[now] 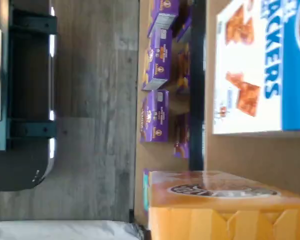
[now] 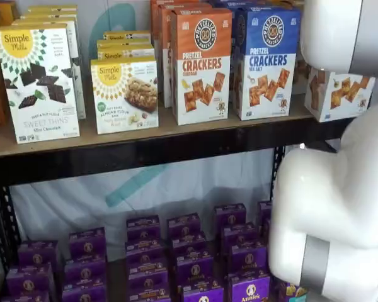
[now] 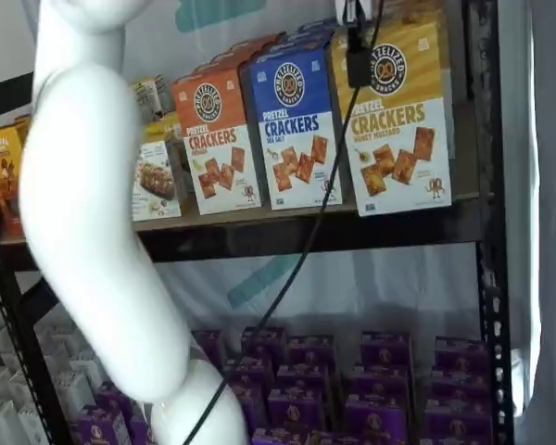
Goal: Retrieve the yellow and white box located on the top shelf, the sixth one from the left
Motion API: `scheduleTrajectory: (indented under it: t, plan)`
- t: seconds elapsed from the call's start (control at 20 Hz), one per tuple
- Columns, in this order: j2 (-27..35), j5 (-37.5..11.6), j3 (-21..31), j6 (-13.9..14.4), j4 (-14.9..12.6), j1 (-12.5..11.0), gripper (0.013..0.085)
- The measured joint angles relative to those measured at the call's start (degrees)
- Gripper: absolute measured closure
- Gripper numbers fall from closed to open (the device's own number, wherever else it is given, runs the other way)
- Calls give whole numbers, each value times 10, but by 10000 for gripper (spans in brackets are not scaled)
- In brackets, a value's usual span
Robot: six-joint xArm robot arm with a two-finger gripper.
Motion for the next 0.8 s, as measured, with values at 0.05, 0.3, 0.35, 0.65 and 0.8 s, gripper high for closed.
scheduleTrajectory:
  t: [0.05, 0.3, 0.35, 0.65, 0.8]
  plan:
    - [-11, 2, 10, -3, -2, -2, 410]
    - [-56, 22, 52, -12, -9, -11, 410]
    - [-64, 25, 60, -13, -11, -11, 410]
    - [-105, 29, 105, -5, -23, 2, 410]
    - [-122, 25, 128, 1, -24, 9, 410]
